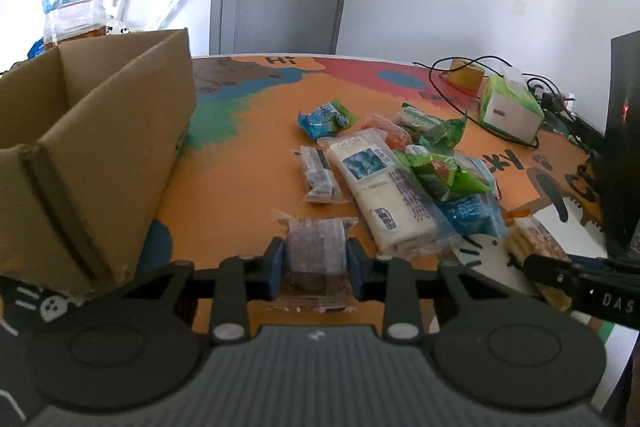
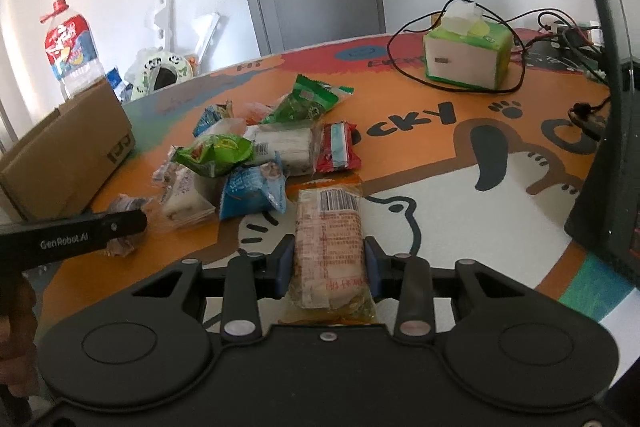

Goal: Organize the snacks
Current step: 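Carry both held snack packs over the cardboard box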

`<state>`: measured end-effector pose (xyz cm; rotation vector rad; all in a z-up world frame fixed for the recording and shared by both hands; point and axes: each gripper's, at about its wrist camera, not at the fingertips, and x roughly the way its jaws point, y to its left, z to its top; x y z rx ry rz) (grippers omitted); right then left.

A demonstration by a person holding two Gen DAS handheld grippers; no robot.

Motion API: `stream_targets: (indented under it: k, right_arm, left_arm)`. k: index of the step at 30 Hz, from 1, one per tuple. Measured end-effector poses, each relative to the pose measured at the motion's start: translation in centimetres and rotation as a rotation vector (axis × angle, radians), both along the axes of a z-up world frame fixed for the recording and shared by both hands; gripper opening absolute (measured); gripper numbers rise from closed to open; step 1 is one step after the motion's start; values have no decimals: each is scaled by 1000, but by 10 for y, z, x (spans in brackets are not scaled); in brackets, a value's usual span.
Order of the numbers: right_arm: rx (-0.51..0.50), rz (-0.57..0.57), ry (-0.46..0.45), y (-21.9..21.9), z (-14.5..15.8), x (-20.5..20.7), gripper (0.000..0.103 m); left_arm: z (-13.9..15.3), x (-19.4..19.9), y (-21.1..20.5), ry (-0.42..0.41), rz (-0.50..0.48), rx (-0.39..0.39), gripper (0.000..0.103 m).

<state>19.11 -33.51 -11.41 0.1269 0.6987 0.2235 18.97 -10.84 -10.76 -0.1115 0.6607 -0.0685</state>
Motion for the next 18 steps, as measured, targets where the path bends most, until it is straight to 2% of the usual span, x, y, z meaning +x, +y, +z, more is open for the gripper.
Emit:
stream_targets:
  k: [11, 18]
  right_arm:
    - [31, 19, -67, -1, 21, -27, 36]
    - [34, 56, -118, 11, 43, -31, 36]
  left_arm:
    - [21, -35, 3, -64, 33, -24, 30]
    - [47, -59, 8, -126, 60, -14, 30]
